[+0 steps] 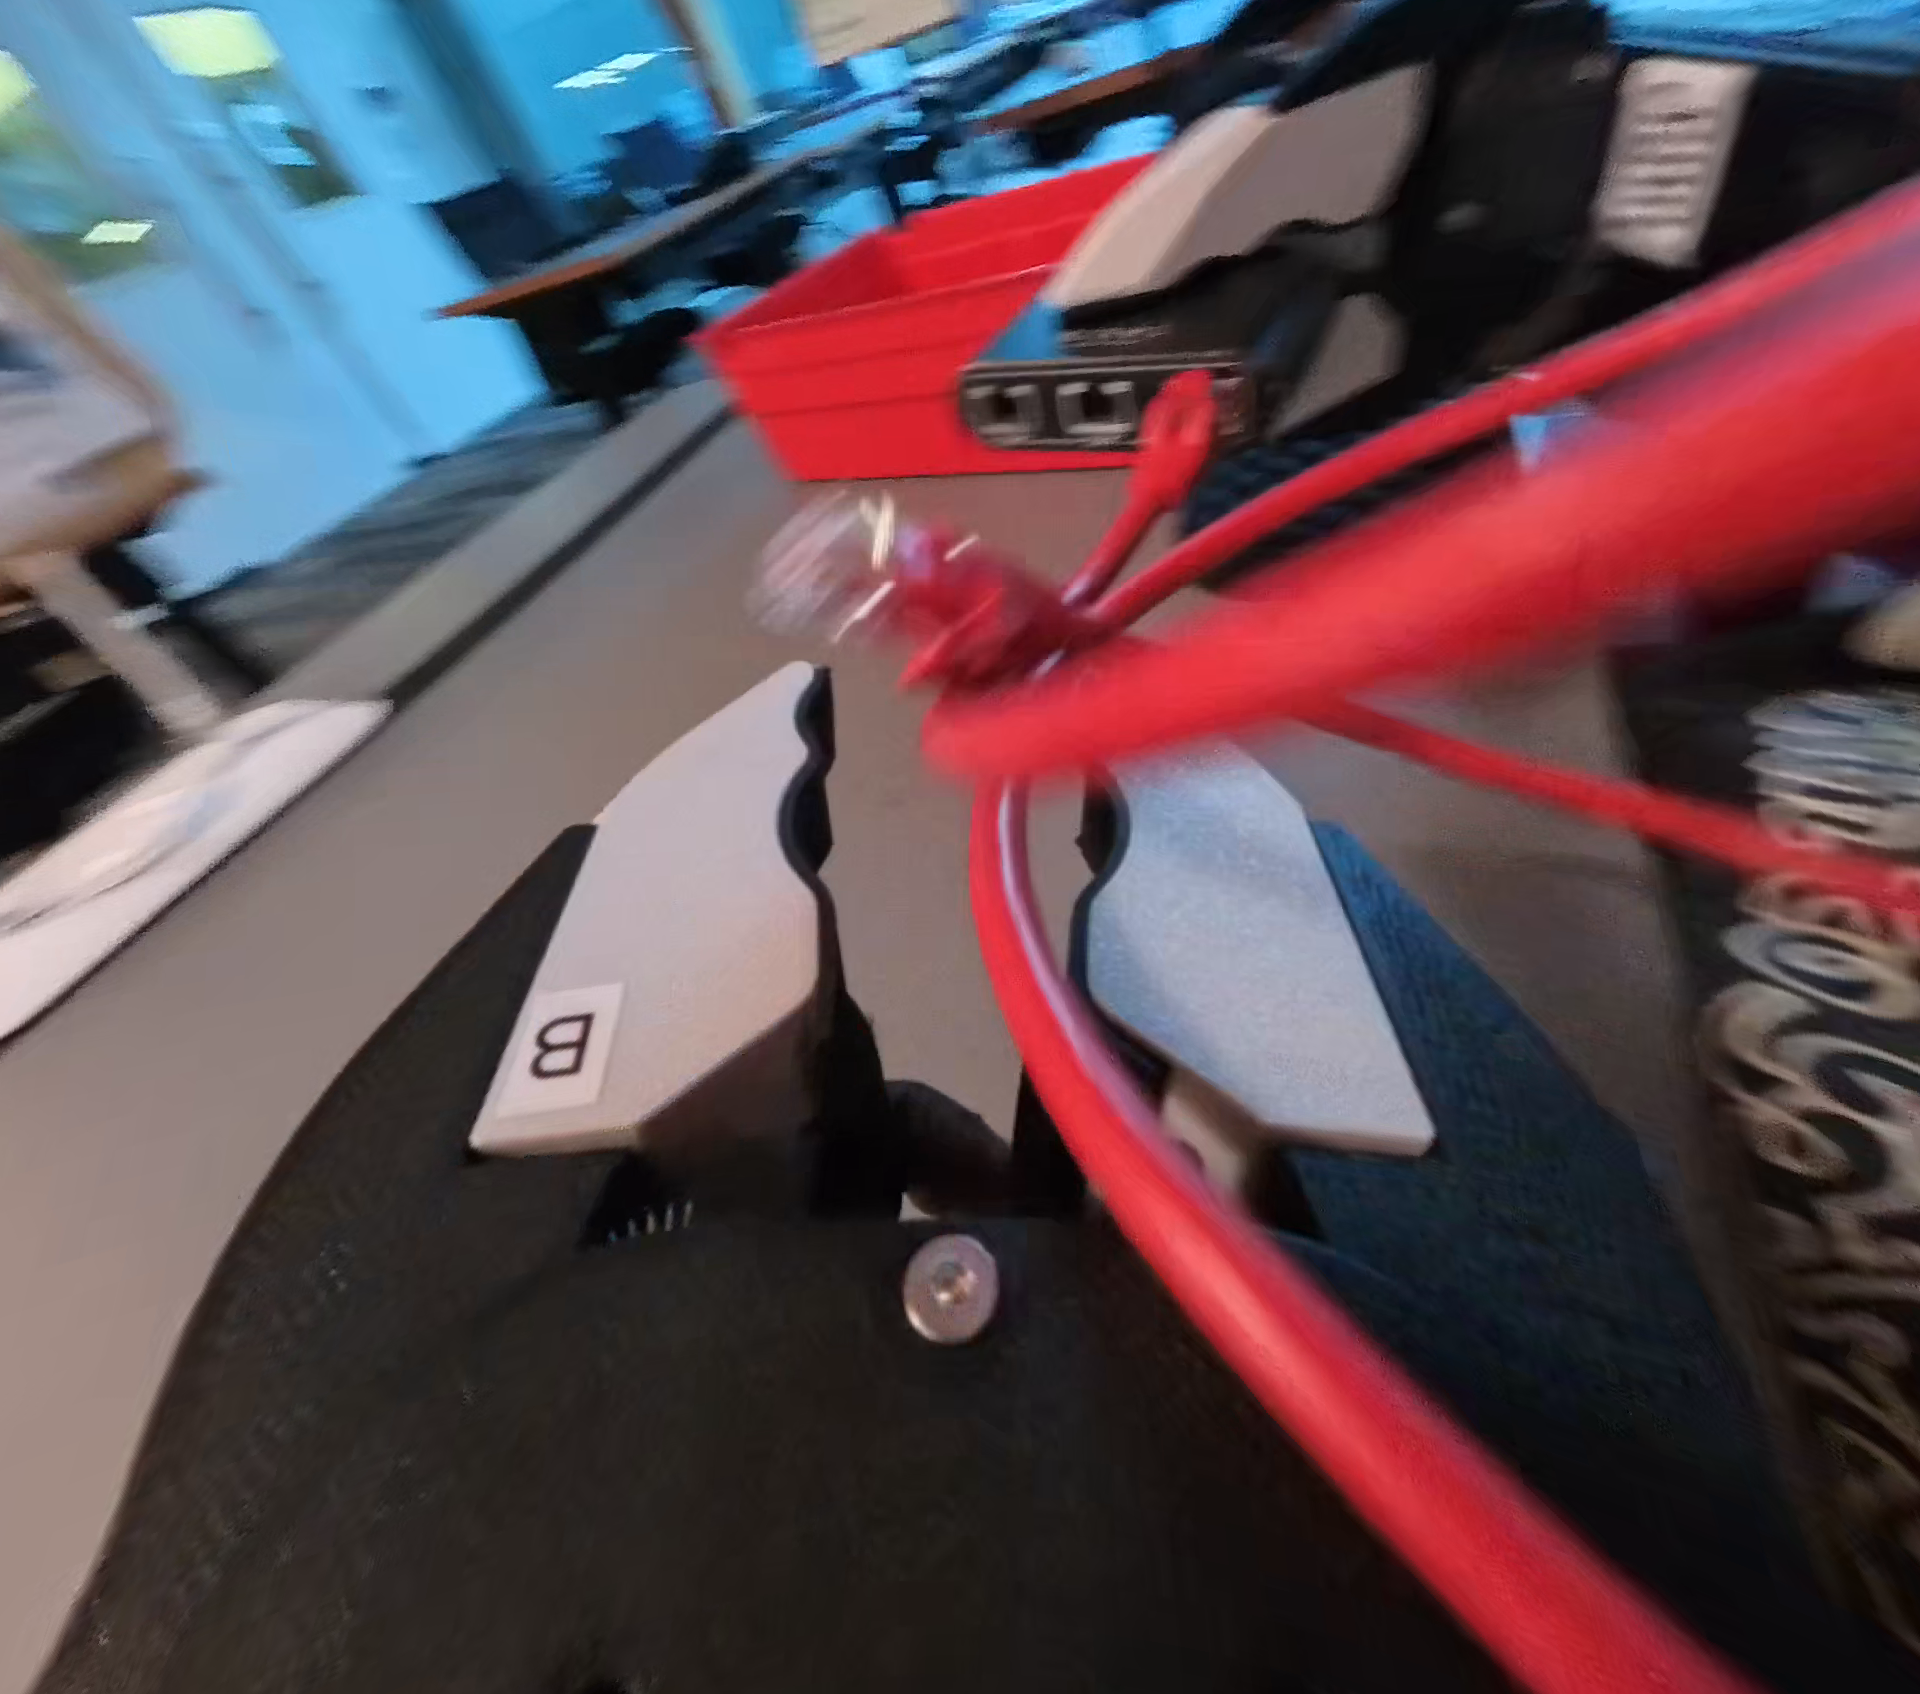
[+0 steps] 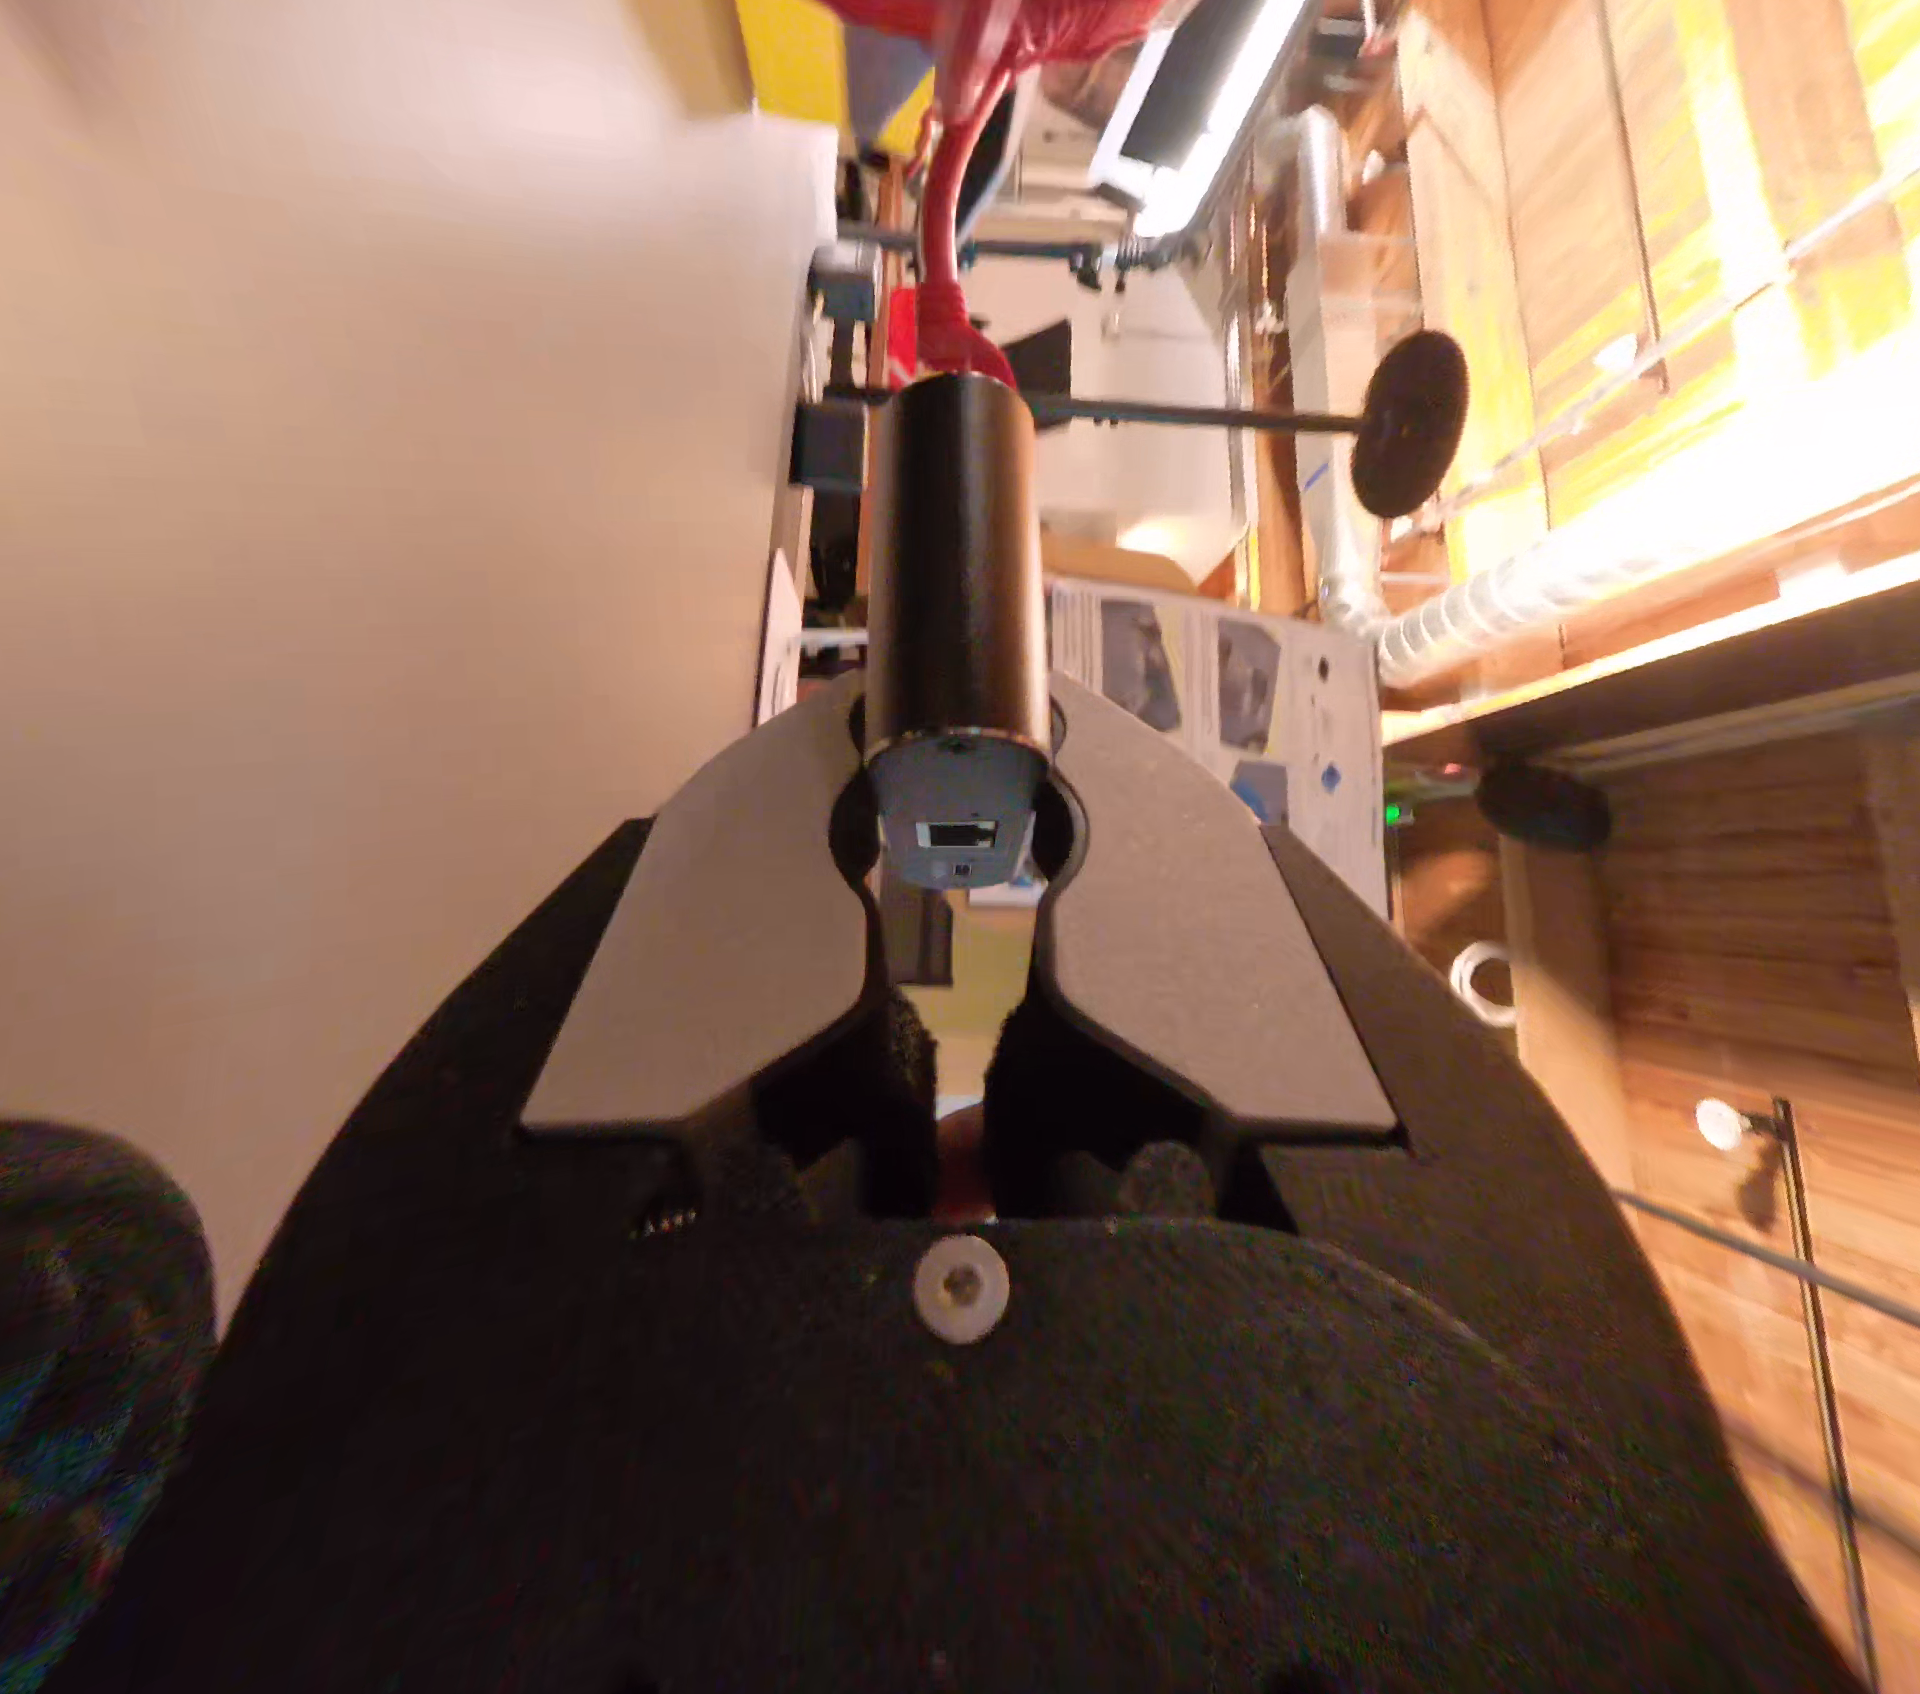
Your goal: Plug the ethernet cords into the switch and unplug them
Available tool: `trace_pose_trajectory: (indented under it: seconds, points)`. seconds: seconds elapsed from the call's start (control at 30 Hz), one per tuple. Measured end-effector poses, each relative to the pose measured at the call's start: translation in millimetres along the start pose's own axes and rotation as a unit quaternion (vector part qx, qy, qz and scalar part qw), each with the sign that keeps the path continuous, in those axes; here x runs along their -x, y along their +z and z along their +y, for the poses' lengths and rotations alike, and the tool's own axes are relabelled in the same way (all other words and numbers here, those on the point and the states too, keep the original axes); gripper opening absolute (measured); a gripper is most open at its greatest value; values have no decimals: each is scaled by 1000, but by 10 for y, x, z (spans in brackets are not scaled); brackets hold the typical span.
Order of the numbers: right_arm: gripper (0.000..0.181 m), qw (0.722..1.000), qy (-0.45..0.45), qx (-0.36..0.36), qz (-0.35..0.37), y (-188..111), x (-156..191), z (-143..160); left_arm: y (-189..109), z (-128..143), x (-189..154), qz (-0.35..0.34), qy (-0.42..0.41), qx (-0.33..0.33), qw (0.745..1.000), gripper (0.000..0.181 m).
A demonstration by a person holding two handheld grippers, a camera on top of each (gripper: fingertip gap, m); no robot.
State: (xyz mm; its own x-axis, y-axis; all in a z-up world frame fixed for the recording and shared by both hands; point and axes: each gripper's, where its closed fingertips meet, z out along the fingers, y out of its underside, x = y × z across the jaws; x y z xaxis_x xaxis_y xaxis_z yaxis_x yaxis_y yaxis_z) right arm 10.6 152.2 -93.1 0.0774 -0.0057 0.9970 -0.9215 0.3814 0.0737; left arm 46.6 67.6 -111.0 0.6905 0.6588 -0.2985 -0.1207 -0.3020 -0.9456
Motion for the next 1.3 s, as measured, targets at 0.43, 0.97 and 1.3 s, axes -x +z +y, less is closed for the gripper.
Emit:
trace_pose_trajectory:
  seconds: [0.43, 0.97, 1.3]
  points:
    - [26, 985, 15, 68, -160, -143, 801, 326, -746, -180, 1111, -336, -100, -128, 928, 41]
    - [91, 816, 478, -32, -324, -545, 786, -7, -2062, -379, 1110, -329, -44, -6, 943, 44]
    - [75, 777, 570, -119, -240, -642, 420, 29, -3309, 591, 900, -183, -3, 383, 905, 54]
